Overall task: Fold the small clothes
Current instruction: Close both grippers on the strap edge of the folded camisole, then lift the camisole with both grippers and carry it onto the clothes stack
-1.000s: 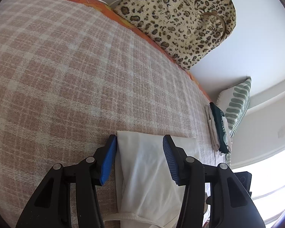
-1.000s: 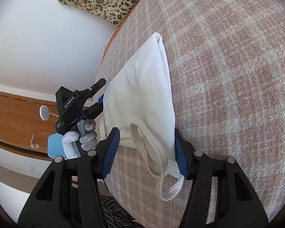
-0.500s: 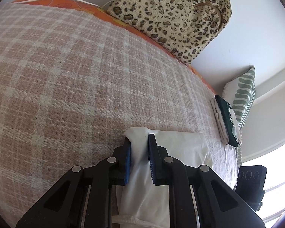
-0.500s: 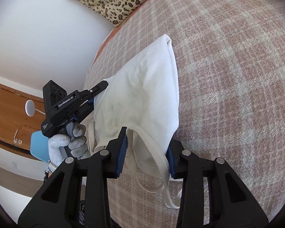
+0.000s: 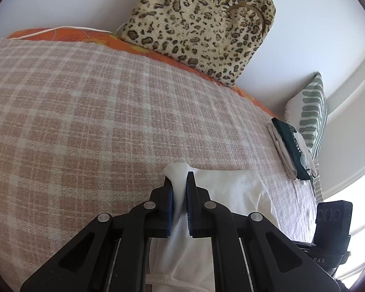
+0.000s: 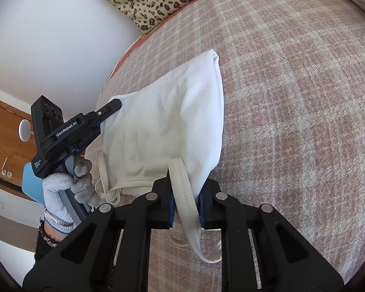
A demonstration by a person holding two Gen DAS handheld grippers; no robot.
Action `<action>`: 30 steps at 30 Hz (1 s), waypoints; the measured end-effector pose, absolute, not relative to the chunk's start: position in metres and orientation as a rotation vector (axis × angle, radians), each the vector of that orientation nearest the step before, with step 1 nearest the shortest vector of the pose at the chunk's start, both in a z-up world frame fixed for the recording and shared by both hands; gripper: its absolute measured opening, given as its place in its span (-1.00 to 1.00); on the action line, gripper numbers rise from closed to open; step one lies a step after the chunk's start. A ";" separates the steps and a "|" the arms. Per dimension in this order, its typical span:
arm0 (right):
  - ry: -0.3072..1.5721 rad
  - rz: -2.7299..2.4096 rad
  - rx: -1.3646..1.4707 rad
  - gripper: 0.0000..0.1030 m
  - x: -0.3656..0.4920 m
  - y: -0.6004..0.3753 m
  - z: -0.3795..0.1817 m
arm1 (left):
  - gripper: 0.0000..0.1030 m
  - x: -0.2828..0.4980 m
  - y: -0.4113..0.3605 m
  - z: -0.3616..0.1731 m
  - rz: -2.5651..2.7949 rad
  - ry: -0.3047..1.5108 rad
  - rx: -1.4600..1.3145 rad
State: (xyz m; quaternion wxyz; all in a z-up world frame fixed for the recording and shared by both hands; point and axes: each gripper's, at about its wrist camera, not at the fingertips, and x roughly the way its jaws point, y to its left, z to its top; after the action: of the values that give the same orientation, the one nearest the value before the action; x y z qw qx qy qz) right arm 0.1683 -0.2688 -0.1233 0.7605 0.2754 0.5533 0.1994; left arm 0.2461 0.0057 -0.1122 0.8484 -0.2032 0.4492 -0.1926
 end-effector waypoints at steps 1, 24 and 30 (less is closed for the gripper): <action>1.199 0.433 0.584 -0.70 0.168 -0.268 -0.120 | -0.86 0.245 0.004 -0.109 -0.406 0.937 -0.418; 1.039 0.324 0.399 -0.74 0.125 -0.371 -0.065 | -0.87 0.230 -0.128 -0.043 -0.608 0.783 -0.302; 1.002 0.256 0.405 -0.74 0.118 -0.430 -0.062 | -0.87 0.238 -0.195 -0.027 -0.696 0.767 -0.276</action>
State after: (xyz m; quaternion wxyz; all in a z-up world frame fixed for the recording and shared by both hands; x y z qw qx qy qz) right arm 0.1185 -0.4303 -0.0621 0.8497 0.1923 0.4756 0.1213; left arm 0.2379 -0.1948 -0.0268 0.8597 -0.1316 0.3656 -0.3316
